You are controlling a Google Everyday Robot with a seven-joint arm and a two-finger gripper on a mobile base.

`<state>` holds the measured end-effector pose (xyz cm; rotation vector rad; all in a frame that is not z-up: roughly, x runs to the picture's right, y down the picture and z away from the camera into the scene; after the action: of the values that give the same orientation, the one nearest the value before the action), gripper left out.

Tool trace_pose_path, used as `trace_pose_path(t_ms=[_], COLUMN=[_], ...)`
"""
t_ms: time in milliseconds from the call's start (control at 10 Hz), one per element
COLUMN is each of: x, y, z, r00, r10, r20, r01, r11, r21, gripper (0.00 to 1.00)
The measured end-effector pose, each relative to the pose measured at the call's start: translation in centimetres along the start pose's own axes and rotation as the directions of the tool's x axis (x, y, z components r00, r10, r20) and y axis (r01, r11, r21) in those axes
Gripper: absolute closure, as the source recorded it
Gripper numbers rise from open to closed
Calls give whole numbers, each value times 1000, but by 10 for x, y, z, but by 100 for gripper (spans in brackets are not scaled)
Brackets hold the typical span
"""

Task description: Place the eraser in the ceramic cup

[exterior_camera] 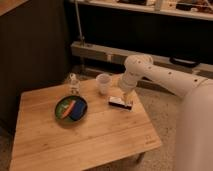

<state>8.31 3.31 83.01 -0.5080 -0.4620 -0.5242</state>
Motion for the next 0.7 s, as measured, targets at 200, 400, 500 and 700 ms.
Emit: trace_pose_path(t_ms=[200, 400, 500, 700], x=[3, 8, 9, 13], y=[2, 6, 7, 12], z=[3, 19, 23, 33], r00=[999, 994, 991, 984], r10=[32, 108, 131, 176], r20=[-15, -29, -33, -39], r01=[-32, -109, -132, -179], r11=[999, 993, 989, 980], r21=[-14, -47, -59, -82], gripper=[20, 20, 20, 20])
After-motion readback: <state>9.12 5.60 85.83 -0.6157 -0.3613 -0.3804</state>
